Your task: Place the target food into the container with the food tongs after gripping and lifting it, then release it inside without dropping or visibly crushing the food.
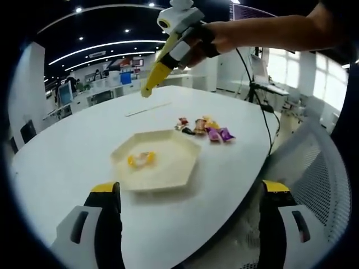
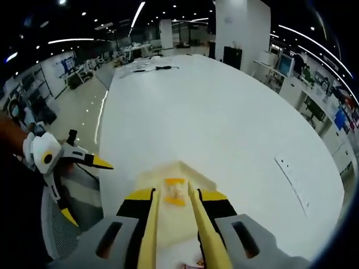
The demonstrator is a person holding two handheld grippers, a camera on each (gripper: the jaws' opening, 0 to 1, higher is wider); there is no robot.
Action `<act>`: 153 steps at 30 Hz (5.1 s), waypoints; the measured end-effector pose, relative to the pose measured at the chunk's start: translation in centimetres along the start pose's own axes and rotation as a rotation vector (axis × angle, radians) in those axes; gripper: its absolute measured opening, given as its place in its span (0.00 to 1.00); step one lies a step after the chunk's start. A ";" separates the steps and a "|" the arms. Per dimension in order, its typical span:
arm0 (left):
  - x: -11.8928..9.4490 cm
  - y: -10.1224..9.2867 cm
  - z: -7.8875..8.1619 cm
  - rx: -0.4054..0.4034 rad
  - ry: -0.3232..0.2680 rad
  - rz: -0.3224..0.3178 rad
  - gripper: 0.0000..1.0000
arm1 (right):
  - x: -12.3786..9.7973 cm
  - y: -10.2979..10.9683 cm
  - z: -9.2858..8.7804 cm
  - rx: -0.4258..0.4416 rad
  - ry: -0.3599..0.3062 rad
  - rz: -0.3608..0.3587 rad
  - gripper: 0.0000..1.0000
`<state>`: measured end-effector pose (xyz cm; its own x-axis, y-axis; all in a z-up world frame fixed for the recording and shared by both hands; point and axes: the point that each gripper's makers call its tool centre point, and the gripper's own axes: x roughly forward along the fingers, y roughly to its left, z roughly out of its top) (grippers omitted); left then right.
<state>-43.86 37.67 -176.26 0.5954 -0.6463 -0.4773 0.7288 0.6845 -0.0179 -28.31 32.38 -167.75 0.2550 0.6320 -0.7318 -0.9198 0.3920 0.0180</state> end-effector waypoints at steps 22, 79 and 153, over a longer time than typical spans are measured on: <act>-0.2 -2.1 3.9 0.025 -0.095 -0.001 0.95 | -4.0 -2.7 -2.7 -0.051 -0.014 -0.025 0.28; -0.9 -0.5 1.6 -0.060 -0.043 -0.035 0.99 | 0.1 -5.6 -12.4 -0.194 0.061 -0.005 0.28; -0.7 0.4 1.0 0.025 -0.009 -0.002 0.99 | 2.1 -8.3 -14.0 -0.136 0.239 -0.037 0.22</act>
<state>-43.65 38.00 -175.05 0.5964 -0.6510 -0.4696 0.7382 0.6745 0.0025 -24.36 21.12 -179.02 0.2266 0.4372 -0.8704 -0.9469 0.3082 -0.0917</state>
